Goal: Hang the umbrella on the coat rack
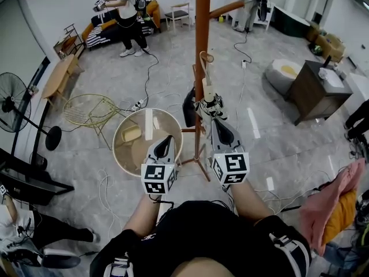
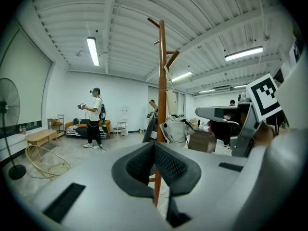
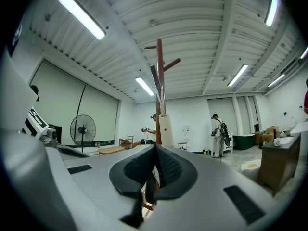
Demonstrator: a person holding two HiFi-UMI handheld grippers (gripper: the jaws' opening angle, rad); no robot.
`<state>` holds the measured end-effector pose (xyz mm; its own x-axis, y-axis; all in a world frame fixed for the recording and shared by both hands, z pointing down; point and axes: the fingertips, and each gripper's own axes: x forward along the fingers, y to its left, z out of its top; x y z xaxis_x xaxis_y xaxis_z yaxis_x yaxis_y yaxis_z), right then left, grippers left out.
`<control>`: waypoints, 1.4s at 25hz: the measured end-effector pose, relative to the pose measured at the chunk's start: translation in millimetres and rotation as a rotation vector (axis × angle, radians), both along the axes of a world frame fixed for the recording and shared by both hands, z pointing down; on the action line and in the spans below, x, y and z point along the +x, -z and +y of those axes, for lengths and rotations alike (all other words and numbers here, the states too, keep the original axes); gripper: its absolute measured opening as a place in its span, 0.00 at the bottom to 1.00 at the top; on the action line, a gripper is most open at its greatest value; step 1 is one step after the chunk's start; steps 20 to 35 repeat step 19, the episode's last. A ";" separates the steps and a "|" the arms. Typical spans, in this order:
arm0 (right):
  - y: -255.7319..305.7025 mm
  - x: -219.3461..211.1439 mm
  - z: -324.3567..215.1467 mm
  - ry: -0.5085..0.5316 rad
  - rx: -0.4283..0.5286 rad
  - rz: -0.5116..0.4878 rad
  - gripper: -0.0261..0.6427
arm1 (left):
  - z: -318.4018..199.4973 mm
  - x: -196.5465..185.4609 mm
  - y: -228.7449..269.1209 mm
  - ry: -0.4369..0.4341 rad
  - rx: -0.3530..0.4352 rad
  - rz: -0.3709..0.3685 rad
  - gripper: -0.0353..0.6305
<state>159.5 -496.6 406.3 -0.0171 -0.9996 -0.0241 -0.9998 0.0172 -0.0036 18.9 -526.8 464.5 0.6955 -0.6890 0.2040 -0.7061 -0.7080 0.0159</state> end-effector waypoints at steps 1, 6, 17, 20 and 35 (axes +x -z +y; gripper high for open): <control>-0.5 0.6 0.4 0.001 -0.003 -0.005 0.06 | 0.3 1.3 1.0 -0.003 0.002 -0.001 0.08; -3.8 -3.0 1.1 0.010 -0.013 0.011 0.06 | -0.6 2.8 0.4 -0.006 0.002 -0.003 0.08; -6.1 -4.3 5.5 0.004 -0.013 0.019 0.06 | 3.1 3.0 4.2 0.002 0.006 0.001 0.08; -7.3 -0.2 6.3 -0.005 -0.012 0.006 0.06 | 3.4 5.3 4.5 0.002 0.008 0.001 0.08; -7.3 -0.2 6.3 -0.005 -0.012 0.006 0.06 | 3.4 5.3 4.5 0.002 0.008 0.001 0.08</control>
